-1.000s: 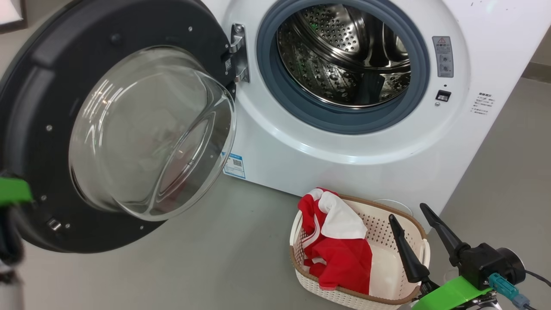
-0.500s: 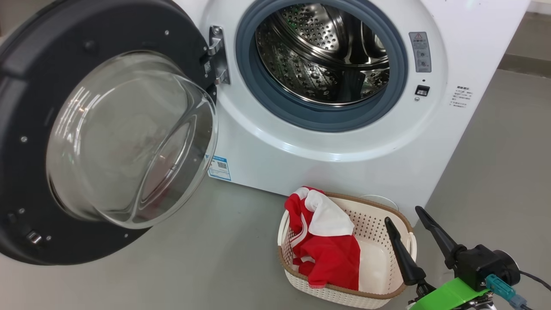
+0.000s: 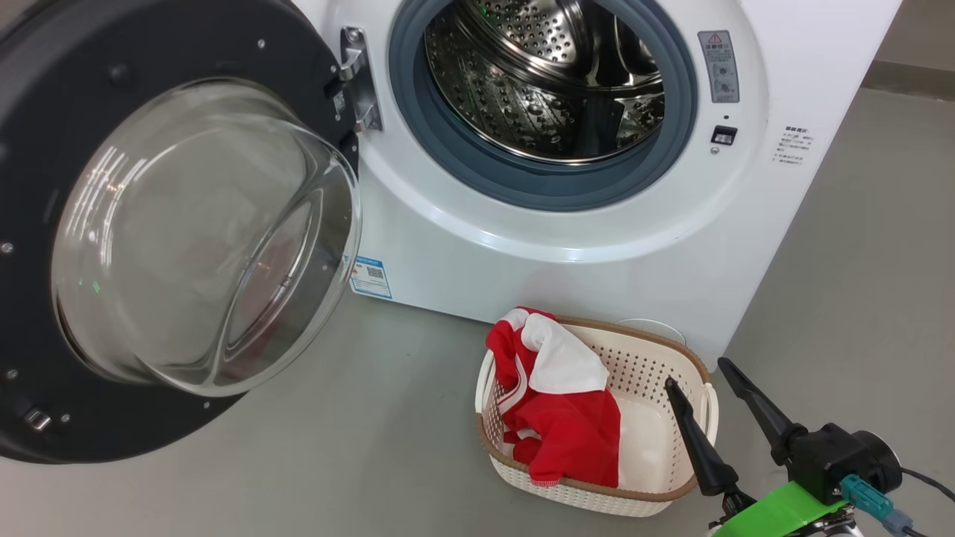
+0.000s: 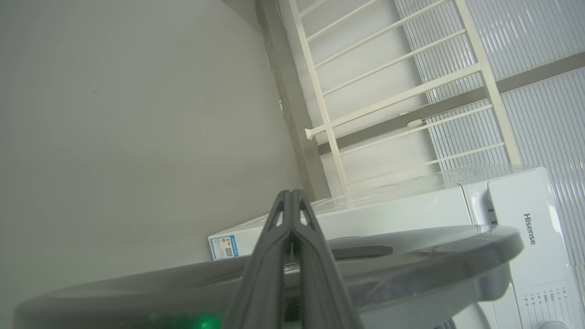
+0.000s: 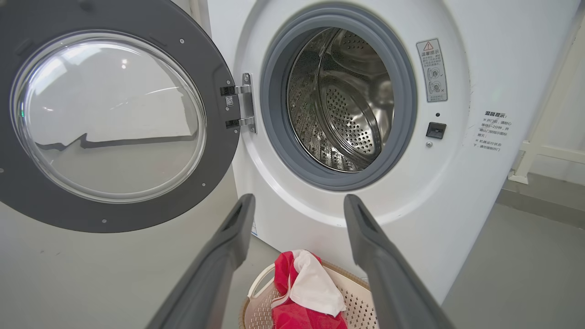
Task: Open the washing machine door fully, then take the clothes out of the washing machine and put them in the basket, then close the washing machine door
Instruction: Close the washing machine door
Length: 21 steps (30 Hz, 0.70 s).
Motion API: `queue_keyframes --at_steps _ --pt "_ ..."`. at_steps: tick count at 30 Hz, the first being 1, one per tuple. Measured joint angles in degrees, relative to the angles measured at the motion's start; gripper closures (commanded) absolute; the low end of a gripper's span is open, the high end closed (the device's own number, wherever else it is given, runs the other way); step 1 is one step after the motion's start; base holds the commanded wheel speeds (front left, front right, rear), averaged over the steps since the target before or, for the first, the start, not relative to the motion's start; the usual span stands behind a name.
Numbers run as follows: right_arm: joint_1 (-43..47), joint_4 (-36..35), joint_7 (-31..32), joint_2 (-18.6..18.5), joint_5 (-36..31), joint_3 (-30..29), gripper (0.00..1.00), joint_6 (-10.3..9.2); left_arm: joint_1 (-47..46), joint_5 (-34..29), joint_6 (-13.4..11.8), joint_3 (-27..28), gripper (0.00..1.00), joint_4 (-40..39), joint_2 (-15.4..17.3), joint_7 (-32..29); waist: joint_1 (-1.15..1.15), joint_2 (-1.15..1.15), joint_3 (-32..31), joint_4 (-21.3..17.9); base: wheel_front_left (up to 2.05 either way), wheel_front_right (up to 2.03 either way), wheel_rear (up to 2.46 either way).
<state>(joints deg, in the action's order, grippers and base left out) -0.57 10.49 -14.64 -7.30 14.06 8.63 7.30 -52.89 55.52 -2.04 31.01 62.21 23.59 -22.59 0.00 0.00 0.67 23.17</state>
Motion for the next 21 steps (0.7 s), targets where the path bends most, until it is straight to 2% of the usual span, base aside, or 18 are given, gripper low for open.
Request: queue_keyframes --at_steps 7,13,21 --pt "-1.0 0.0 0.0 -0.7 0.1 0.2 0.00 0.00 -0.3 2.1 3.2 0.2 1.00 1.8 1.0 -6.9 0.00 0.00 0.5 -0.1 0.00 0.00 0.00" --pt "-1.0 0.0 0.0 -0.6 0.1 0.1 0.00 0.00 0.1 2.5 5.7 0.1 1.00 1.4 0.7 -7.9 0.00 0.00 0.6 0.3 0.00 0.00 0.00" --pt "-1.0 0.0 0.0 -0.2 0.1 -0.3 0.00 0.00 2.4 5.7 7.2 1.2 1.00 -2.1 -1.2 -9.8 0.00 0.00 0.9 1.1 0.00 0.00 0.00"
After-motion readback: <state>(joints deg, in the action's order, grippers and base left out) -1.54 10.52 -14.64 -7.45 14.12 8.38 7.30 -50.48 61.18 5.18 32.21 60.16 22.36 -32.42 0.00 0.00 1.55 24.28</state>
